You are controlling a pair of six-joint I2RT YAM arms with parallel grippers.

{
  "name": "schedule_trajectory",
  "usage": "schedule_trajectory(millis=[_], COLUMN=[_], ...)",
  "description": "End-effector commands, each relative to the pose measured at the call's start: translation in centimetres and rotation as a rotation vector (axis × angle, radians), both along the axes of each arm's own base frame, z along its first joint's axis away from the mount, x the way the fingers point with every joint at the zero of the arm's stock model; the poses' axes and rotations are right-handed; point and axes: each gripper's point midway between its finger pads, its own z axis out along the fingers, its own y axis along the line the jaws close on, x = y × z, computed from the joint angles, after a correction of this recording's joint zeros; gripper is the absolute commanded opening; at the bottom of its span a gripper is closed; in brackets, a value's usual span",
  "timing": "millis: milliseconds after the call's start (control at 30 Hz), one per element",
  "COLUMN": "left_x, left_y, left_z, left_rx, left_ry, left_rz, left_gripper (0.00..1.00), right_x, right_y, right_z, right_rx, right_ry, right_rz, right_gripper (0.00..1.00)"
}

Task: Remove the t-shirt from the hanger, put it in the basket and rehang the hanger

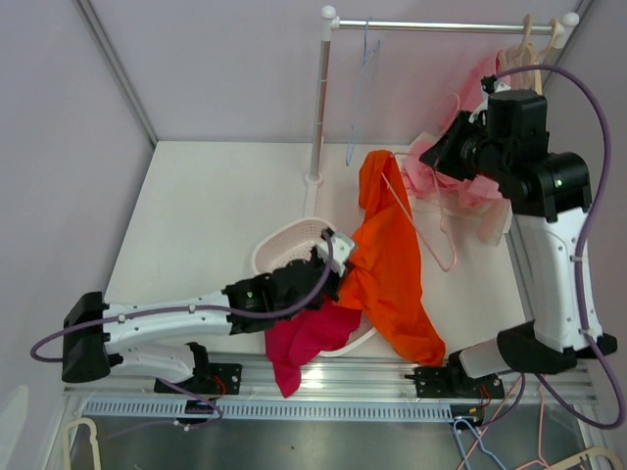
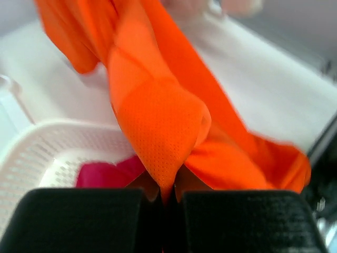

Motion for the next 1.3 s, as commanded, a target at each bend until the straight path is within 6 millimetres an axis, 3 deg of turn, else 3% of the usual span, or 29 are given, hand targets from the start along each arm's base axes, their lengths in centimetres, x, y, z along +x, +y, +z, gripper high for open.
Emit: schedule_trajectory(millis=[0,33,67,100,133,167,233,267,300,333,400,467,500,533,567,633,767,833,867,900,967,1000,1033,1067,1167,1200,1267], left_x=[2.2,2.2,1.8,1.7,1.6,1.5,0.6,0.4,0.1,-0.6,-1.6,-1.6,-1.6,-1.2,-1.2,-1.6,-3.4,-2.8,-2.8,-2.1,-1.5,-0.8,0.4,0.7,2.1,2.4,2.1], left_y=[0.9,0.9,1.3,1.5,2.4,2.5,3.8,4.1,4.0,5.4,6.4,6.8,7.5,7.4,8.2,8.2,8.8,7.1,7.6,6.7,7.5,9.2,7.6,7.6,7.5,7.8,8.0], left_z=[11.5,13.3,19.9,21.5,25.8,27.4,34.0,35.3,36.6,39.9,42.6,44.0,45.0,44.9,46.0,45.9,43.7,38.9,37.1,33.2,31.0,30.5,23.7,21.8,11.5,9.9,4.6], left_rx=[-0.265,-0.28,-0.354,-0.353,-0.39,-0.393,-0.487,-0.484,-0.501,-0.56,-0.589,-0.586,-0.595,-0.578,-0.584,-0.574,-0.596,-0.542,-0.561,-0.512,-0.554,-0.593,-0.488,-0.499,-0.391,-0.379,-0.348], left_ry=[-0.008,-0.036,-0.114,-0.135,-0.206,-0.238,-0.342,-0.394,-0.425,-0.472,-0.541,-0.589,-0.611,-0.616,-0.642,-0.636,-0.534,-0.461,-0.441,-0.4,-0.34,-0.318,-0.241,-0.18,-0.03,-0.002,0.114], left_rz=[0.049,0.033,-0.001,-0.008,-0.015,-0.025,-0.055,-0.067,-0.088,-0.094,-0.121,-0.112,-0.099,-0.081,-0.063,-0.089,-0.174,-0.181,-0.164,-0.15,-0.086,-0.008,0.021,0.054,0.181,0.216,0.261], left_gripper=[0.0,0.01,0.01,0.01,0.01,0.01,0.01,0.01,0.01,0.01,0.01,0.01,0.01,0.01,0.01,0.01,0.01,0.01,0.01,0.01,0.01,0.01,0.01,0.01,0.01,0.0,0.0], right_x=[-2.6,-1.8,-2.3,-2.2,-1.2,-0.9,-0.8,0.7,0.8,1.7,3.2,3.7,2.9,3.6,3.3,2.2,1.8,2.3,2.9,3.1,3.1,3.5,2.7,2.3,-0.4,-0.9,-2.8], right_y=[-0.4,-1.0,-2.6,-3.0,-3.1,-3.3,-3.9,-3.7,-4.2,-4.6,-4.8,-3.7,-4.1,-3.4,-2.9,-2.9,-4.3,-4.8,-4.5,-4.4,-4.3,-4.0,-3.3,-2.9,0.5,1.3,1.6], right_z=[2.9,1.9,2.7,2.4,1.1,0.8,1.0,0.6,1.3,3.1,4.0,5.0,8.9,7.5,8.2,9.9,9.7,9.0,8.3,8.0,7.4,6.6,4.8,4.2,2.2,0.1,0.2], right_rx=[0.015,-0.002,-0.008,-0.009,-0.014,-0.012,0.002,0.016,0.024,0.033,0.012,0.016,0.054,0.043,0.073,0.09,0.082,0.053,0.042,0.032,0.023,0.017,0.011,0.013,0.085,0.097,0.129], right_ry=[-0.146,-0.155,-0.208,-0.222,-0.226,-0.24,-0.306,-0.361,-0.411,-0.509,-0.55,-0.53,-0.584,-0.504,-0.49,-0.51,-0.552,-0.545,-0.525,-0.515,-0.475,-0.435,-0.337,-0.292,-0.173,-0.115,-0.139], right_rz=[0.005,-0.042,-0.118,-0.141,-0.162,-0.181,-0.218,-0.23,-0.258,-0.294,-0.306,-0.233,-0.223,-0.191,-0.168,-0.155,-0.218,-0.237,-0.222,-0.212,-0.193,-0.176,-0.123,-0.092,0.117,0.163,0.201], right_gripper=[0.0,0.0,0.0,0.0,0.0,0.0,0.0,0.0,0.0,0.0,0.0,0.0,0.0,0.0,0.0,0.0,0.0,0.0,0.0,0.0,0.0,0.0,0.0,0.0,0.0,0.0,0.0])
